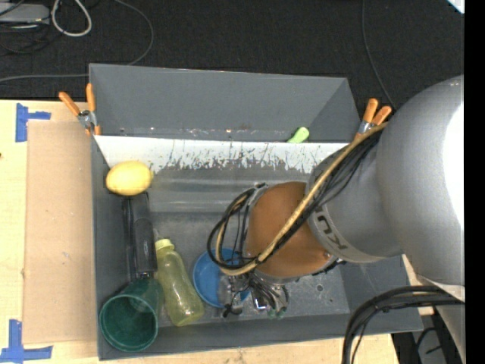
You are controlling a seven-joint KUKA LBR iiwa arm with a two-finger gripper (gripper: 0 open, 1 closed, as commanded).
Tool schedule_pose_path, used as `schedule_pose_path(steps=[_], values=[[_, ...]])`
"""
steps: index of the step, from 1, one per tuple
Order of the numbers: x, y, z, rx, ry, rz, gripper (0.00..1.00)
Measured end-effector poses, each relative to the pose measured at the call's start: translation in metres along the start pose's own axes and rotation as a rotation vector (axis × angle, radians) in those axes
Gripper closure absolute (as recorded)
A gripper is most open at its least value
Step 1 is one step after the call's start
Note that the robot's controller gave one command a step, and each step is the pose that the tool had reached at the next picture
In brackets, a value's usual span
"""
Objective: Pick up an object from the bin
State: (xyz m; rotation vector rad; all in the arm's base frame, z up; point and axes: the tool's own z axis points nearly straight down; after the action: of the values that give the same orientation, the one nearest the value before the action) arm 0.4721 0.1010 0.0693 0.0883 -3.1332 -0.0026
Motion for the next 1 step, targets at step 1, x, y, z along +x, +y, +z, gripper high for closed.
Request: schedule_pose_path(steps=[1], values=[[0.0038, -0.0057, 0.0003, 0.000, 0.002, 0.011, 1.00]])
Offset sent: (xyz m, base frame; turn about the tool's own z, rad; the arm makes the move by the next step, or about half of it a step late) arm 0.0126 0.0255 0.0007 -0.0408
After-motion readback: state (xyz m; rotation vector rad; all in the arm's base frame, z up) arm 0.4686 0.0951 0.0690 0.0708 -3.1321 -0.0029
